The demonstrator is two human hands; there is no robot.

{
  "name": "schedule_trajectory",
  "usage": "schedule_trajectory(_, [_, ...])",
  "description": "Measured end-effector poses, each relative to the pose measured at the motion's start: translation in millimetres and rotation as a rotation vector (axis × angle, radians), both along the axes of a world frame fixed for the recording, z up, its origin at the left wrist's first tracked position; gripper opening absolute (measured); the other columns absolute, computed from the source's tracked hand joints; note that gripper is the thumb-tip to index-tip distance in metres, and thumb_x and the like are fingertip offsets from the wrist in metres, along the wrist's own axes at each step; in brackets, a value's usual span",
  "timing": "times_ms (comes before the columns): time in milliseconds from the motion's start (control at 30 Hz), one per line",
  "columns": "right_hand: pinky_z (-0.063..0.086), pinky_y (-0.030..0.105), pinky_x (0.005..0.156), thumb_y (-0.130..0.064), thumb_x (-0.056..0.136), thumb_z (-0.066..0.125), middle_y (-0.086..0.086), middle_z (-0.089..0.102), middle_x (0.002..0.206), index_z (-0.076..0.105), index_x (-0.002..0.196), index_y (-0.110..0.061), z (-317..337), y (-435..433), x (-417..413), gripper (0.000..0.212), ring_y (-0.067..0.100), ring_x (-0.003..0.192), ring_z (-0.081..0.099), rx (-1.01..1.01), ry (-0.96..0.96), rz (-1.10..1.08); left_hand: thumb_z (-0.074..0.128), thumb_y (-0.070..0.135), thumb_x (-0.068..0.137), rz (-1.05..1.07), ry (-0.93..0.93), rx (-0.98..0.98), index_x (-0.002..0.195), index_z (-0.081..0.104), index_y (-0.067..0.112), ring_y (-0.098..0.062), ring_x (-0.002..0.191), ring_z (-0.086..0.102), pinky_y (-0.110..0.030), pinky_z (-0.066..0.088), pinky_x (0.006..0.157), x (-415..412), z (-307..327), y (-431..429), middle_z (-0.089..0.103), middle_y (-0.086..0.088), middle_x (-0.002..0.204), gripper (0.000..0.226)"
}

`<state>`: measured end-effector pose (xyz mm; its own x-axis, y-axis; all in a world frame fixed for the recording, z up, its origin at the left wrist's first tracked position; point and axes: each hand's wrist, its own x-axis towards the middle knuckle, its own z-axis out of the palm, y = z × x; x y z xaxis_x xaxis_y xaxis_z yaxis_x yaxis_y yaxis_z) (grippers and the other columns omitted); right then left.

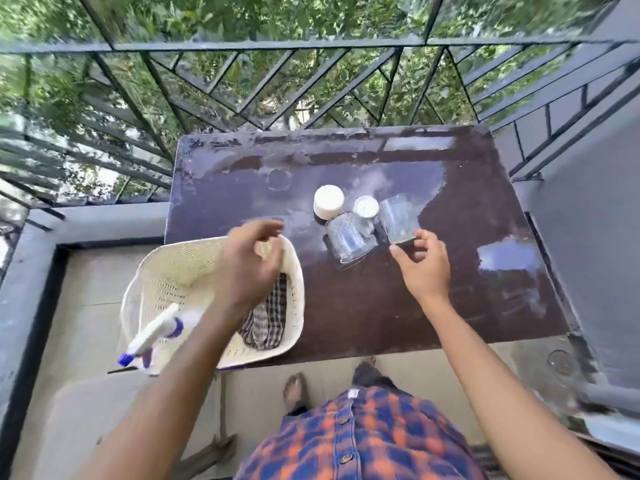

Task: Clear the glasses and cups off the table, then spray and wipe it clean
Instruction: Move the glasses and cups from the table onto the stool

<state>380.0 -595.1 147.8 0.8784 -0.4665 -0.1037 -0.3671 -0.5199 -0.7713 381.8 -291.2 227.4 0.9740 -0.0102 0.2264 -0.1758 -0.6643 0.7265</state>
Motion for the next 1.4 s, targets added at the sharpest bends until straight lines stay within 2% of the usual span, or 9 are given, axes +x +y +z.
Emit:
schedule_trajectory(333, [0.043,0.043,0.101,-0.06,0.066,0.081,0.006,0.048,0.136,0.039,0.141,-0.031,-32.7,-65.1,89.1,0.092,0.033,0.125,0.046,-0.136,0.246,0.196,0.037,0.024,0.076,-0.799,0.076,1.016,0.116,0.073,0.024,-0.04,0.12,0.065,-0.049,0.054,0.088,99.6,-79.0,-126.7,0.067,-0.017,0.128,0.054])
schedule_trajectory(533, [0.047,0.048,0.098,-0.07,0.06,0.079,0.0,0.043,0.146,0.019,0.145,-0.045,-46.3,-59.5,100.3,0.106,0.03,0.131,0.044,-0.083,0.355,0.224,0.039,0.02,0.078,-0.898,0.079,1.176,0.125,0.07,0.02,-0.04,0.122,0.062,-0.067,0.041,0.103,114.2,-88.3,-137.3,0.065,-0.016,0.13,0.057])
schedule_trajectory(633, [0.046,0.046,0.096,-0.064,0.064,0.079,0.002,0.047,0.141,0.018,0.145,-0.045,-51.4,-56.0,98.5,0.104,0.032,0.128,0.048,-0.06,0.356,0.2,0.022,0.022,0.079,-0.886,0.073,1.143,0.125,0.068,0.021,-0.039,0.123,0.06,-0.059,0.036,0.105,116.4,-91.0,-139.6,0.064,-0.013,0.131,0.065])
schedule_trajectory(800, [0.041,0.04,0.101,-0.054,0.062,0.085,-0.002,0.051,0.144,0.024,0.148,-0.039,-54.0,-65.2,104.0,0.107,0.026,0.129,0.051,0.044,0.311,0.178,0.051,0.022,0.069,-0.826,0.017,1.054,0.129,0.061,0.024,-0.033,0.112,0.061,-0.049,0.039,0.091,118.8,-97.9,-136.4,0.062,-0.004,0.126,0.06])
schedule_trajectory(867, [0.042,0.041,0.105,-0.054,0.056,0.087,-0.005,0.056,0.141,0.025,0.147,-0.045,-49.3,-74.1,103.3,0.111,0.022,0.126,0.054,0.213,0.314,0.141,0.06,0.045,0.063,-0.739,0.103,0.931,0.131,0.058,0.026,-0.03,0.112,0.06,-0.048,0.041,0.09,115.0,-96.9,-136.6,0.063,0.002,0.124,0.07])
schedule_trajectory(1000, [0.06,0.041,0.082,-0.017,0.06,0.088,0.007,0.055,0.141,0.022,0.152,-0.044,-29.4,-95.3,90.2,0.116,0.024,0.12,0.063,0.813,0.189,0.179,0.072,0.059,0.049,-0.315,0.326,0.322,0.131,0.056,0.026,-0.02,0.115,0.065,-0.037,0.047,0.093,97.7,-77.3,-140.1,0.068,0.007,0.123,0.089])
schedule_trajectory(1100, [0.056,0.05,0.092,0.001,0.067,0.077,0.005,0.052,0.146,0.023,0.153,-0.039,-2.8,-104.7,87.4,0.11,0.027,0.127,0.058,1.026,0.14,0.371,0.083,0.049,0.049,-0.082,0.375,-0.102,0.125,0.052,0.02,-0.011,0.106,0.065,-0.025,0.047,0.095,78.9,-55.1,-141.5,0.068,0.007,0.117,0.087])
schedule_trajectory(1233, [0.049,0.059,0.101,-0.025,0.066,0.085,0.005,0.057,0.14,0.04,0.143,-0.031,23.0,-90.4,97.8,0.09,0.034,0.13,0.055,1.278,0.137,0.402,0.091,0.039,0.054,0.09,0.291,-0.267,0.124,0.052,0.02,-0.014,0.109,0.066,-0.033,0.051,0.098,56.5,-22.5,-125.5,0.066,0.005,0.117,0.082])
schedule_trajectory(1400, [0.059,0.038,0.068,-0.042,0.061,0.088,0.014,0.062,0.128,0.05,0.136,-0.022,52.5,-22.6,121.4,0.087,0.039,0.116,0.062,1.29,0.149,0.485,0.091,0.043,0.051,0.328,0.209,-0.406,0.123,0.054,0.024,-0.017,0.107,0.068,-0.042,0.054,0.097,25.1,16.9,-78.8,0.068,0.004,0.115,0.083])
